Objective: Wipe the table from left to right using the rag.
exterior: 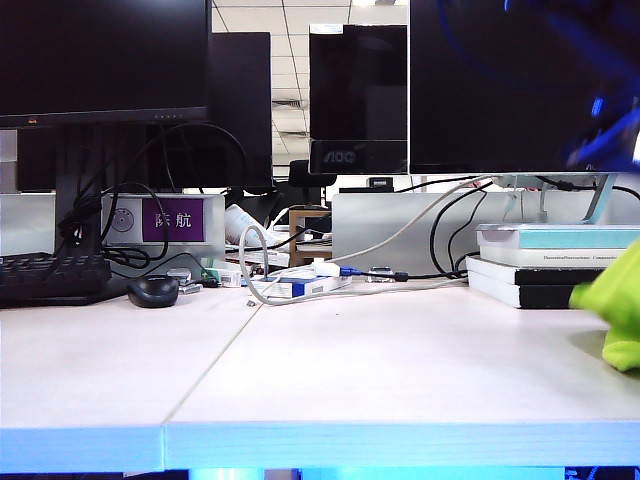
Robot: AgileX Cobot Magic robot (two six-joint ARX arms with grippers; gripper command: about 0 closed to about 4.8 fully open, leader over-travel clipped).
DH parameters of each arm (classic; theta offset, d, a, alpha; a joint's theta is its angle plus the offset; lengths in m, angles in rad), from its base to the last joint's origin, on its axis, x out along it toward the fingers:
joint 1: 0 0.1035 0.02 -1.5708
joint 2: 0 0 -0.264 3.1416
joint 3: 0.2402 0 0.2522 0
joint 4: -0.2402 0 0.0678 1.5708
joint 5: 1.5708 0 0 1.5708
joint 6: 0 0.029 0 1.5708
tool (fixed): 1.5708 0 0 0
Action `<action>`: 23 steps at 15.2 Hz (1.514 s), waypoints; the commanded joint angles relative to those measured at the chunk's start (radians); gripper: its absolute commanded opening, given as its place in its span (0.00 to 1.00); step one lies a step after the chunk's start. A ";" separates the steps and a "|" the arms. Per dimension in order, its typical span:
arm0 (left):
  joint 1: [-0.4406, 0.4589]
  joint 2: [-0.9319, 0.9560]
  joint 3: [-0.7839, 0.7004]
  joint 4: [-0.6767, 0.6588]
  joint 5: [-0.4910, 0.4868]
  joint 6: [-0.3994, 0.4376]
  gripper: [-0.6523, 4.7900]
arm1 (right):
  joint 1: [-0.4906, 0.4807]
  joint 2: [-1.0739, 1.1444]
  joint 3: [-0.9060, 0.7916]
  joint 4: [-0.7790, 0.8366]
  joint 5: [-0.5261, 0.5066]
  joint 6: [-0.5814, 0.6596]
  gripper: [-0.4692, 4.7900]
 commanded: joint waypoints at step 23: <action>0.041 -0.071 0.016 0.146 0.108 -0.084 1.00 | 0.000 -0.167 0.004 0.250 0.006 0.007 0.08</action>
